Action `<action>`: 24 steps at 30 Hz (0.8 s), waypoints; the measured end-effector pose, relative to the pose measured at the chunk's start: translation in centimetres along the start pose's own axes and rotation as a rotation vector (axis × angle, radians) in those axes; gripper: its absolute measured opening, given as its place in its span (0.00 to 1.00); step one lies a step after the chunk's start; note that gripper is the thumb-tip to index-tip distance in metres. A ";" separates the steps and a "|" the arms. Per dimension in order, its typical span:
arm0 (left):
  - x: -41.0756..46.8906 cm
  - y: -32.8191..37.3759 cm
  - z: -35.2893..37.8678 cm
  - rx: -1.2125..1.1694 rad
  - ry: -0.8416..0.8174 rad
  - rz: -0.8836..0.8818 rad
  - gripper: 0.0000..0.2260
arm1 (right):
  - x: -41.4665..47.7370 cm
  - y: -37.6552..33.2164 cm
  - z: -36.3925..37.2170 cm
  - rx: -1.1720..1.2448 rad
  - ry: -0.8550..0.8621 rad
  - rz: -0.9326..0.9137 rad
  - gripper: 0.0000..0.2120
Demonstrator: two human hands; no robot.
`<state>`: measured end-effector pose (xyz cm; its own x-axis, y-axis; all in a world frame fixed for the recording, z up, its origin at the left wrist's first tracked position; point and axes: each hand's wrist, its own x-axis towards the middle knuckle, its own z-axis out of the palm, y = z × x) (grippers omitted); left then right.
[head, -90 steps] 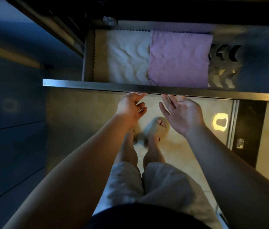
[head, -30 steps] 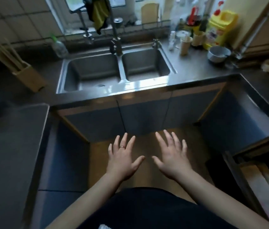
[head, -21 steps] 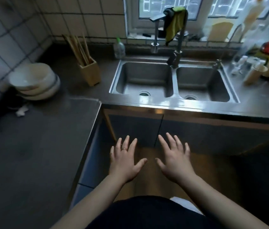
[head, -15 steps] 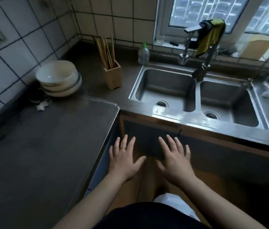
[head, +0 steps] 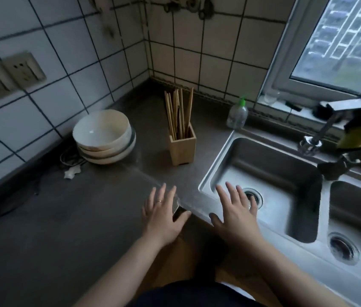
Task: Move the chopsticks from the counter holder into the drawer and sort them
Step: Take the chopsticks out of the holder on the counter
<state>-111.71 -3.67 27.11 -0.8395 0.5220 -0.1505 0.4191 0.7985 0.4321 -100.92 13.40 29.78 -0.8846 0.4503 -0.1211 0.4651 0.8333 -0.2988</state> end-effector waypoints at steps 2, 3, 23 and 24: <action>3.3 0.6 -0.8 -0.043 0.019 -0.031 0.35 | 3.6 0.3 -1.0 -0.002 0.003 -0.043 0.35; 4.7 0.8 -1.3 -0.074 0.032 -0.050 0.35 | 5.3 0.4 -1.5 -0.004 0.007 -0.066 0.35; 24.5 3.8 -8.9 -0.563 0.103 -0.253 0.22 | 29.0 -6.6 -6.8 0.558 -0.018 -0.143 0.37; 25.1 4.0 -8.9 -0.628 0.096 -0.267 0.19 | 29.9 -7.0 -6.9 0.624 -0.042 -0.132 0.36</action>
<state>-134.14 9.96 32.97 -0.9253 0.2791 -0.2567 -0.0623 0.5560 0.8288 -130.39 23.23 34.82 -0.9397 0.3327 -0.0788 0.2559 0.5315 -0.8074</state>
